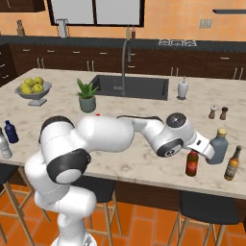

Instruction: Move the plastic bottles in the middle to the plastics group, and the glass bottles in the middle to the glass group.

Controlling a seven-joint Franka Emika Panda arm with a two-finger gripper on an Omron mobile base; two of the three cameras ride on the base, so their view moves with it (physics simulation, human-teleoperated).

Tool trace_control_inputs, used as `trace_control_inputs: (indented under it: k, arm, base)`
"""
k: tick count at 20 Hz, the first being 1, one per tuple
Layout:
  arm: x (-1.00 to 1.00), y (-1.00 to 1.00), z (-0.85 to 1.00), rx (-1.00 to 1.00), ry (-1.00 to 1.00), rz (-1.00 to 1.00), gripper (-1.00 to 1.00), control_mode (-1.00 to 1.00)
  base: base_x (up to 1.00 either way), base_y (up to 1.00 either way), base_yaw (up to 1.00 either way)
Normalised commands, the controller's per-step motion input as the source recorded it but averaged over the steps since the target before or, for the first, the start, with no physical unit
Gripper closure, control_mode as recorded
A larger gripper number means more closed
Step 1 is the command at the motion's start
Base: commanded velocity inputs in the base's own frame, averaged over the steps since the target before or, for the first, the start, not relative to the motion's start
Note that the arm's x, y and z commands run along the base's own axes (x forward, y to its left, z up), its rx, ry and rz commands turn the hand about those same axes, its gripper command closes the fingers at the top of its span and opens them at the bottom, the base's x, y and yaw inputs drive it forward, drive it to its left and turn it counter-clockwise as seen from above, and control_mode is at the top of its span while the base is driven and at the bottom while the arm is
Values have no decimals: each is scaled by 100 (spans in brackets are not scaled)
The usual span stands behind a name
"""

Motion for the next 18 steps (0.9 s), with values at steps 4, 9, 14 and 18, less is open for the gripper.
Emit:
trace_control_inputs:
  k: [4, 9, 14, 18]
  arm:
    - [5, -38, 0, 0, 0, 0, 100, -100]
    - [6, -28, -3, 2, 1, 0, 100, -100]
    - [15, -20, -1, 5, 0, 0, 100, -100]
    - [1, -11, -21, 1, 0, 0, 100, -100]
  base:
    - [0, 0, 0]
    - [0, 0, 0]
    - [0, 0, 0]
    - [0, 0, 0]
